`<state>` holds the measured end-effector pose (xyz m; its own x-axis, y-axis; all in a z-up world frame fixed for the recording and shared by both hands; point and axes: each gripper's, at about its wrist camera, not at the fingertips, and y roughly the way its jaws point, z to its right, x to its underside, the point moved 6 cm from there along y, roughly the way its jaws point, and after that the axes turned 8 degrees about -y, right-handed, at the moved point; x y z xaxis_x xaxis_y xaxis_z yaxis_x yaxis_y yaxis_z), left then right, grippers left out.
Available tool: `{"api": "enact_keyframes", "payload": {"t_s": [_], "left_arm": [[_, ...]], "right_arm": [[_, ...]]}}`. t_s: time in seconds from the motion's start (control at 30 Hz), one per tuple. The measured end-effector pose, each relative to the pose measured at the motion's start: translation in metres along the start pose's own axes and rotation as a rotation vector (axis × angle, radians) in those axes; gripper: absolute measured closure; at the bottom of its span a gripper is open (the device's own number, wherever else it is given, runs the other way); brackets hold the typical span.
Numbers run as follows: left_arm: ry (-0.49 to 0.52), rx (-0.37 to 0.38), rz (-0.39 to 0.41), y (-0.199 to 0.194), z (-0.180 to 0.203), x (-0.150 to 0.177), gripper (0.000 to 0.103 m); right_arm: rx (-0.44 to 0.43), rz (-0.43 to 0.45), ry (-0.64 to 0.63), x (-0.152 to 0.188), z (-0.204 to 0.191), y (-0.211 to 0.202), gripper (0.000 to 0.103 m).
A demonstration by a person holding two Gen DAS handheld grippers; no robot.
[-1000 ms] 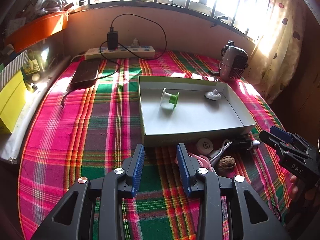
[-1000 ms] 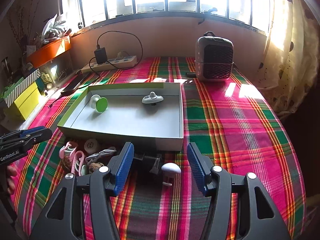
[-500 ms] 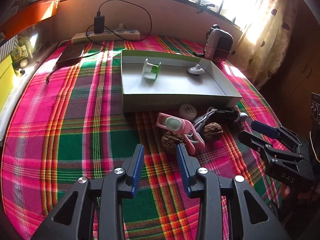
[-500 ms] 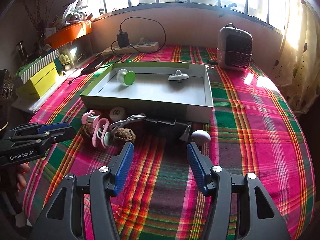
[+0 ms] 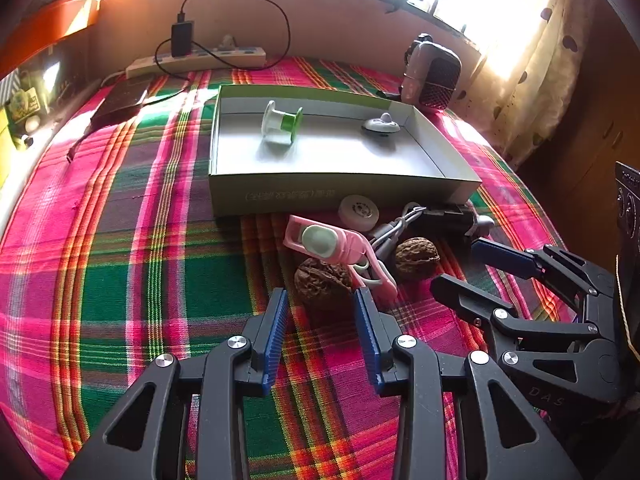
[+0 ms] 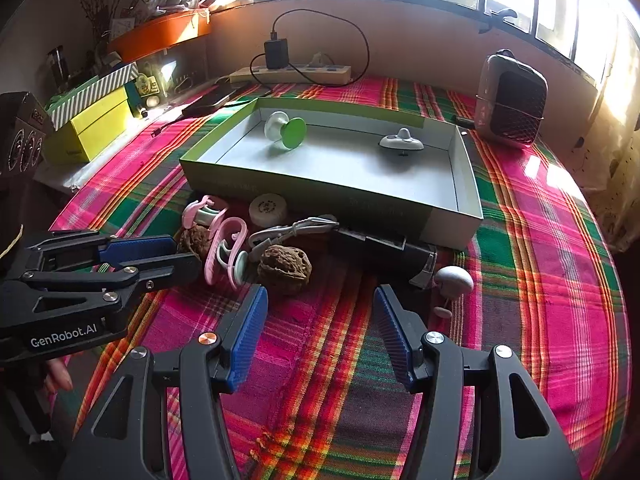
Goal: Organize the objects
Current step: 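Move both grippers back toward the walnuts beside the box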
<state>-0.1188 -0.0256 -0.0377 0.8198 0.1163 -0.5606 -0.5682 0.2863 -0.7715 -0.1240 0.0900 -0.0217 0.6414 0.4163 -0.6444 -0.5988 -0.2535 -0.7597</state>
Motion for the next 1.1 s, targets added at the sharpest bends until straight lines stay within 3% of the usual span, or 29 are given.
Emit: {"api": "enact_keyframes", "payload": {"t_s": [0.2,0.63,1.1], "left_arm": [[0.0,0.001,-0.007,0.003,-0.003,-0.004,0.066],[-0.001,-0.015,-0.01,0.01,-0.004,-0.013,0.066],[-0.002,-0.024,0.006,0.011,-0.004,-0.013,0.066]], "right_arm": [[-0.011,-0.014,-0.01,-0.004,-0.002,0.007,0.047],[-0.04,-0.053,-0.052,-0.007,-0.007,0.026,0.047],[-0.034,-0.039,-0.055,-0.008,-0.007,0.028,0.046]]}}
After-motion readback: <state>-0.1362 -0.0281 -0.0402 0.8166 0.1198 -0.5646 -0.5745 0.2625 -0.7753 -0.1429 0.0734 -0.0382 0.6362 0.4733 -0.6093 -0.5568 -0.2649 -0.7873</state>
